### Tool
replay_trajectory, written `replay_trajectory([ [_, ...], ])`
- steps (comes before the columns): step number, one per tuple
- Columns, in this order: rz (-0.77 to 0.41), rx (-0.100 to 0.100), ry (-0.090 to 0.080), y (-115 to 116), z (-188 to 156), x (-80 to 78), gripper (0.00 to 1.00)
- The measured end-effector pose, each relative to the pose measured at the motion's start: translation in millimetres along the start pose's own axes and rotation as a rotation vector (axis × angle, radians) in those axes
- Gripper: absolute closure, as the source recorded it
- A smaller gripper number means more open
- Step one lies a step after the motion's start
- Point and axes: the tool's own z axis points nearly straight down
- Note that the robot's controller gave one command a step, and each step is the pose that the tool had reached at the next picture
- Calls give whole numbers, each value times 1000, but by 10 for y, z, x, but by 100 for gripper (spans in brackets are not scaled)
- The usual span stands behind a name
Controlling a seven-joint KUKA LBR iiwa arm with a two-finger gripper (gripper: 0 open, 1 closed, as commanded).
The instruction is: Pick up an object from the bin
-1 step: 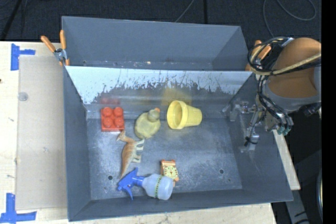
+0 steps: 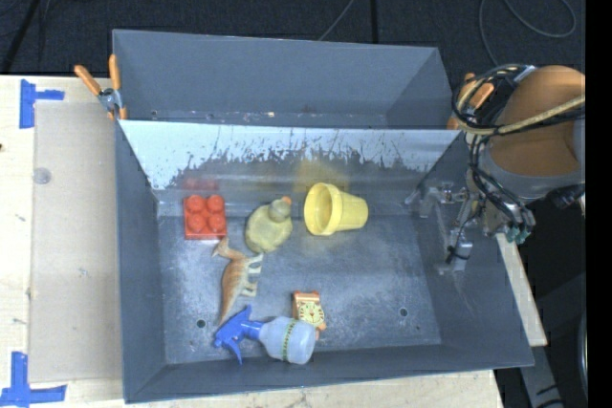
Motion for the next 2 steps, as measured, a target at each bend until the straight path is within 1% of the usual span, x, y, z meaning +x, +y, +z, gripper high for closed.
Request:
replay_trajectory([
  [1, 15, 3, -7, 161, 98, 185, 0],
  [2, -22, -1, 0, 469, 611, 451, 0],
])
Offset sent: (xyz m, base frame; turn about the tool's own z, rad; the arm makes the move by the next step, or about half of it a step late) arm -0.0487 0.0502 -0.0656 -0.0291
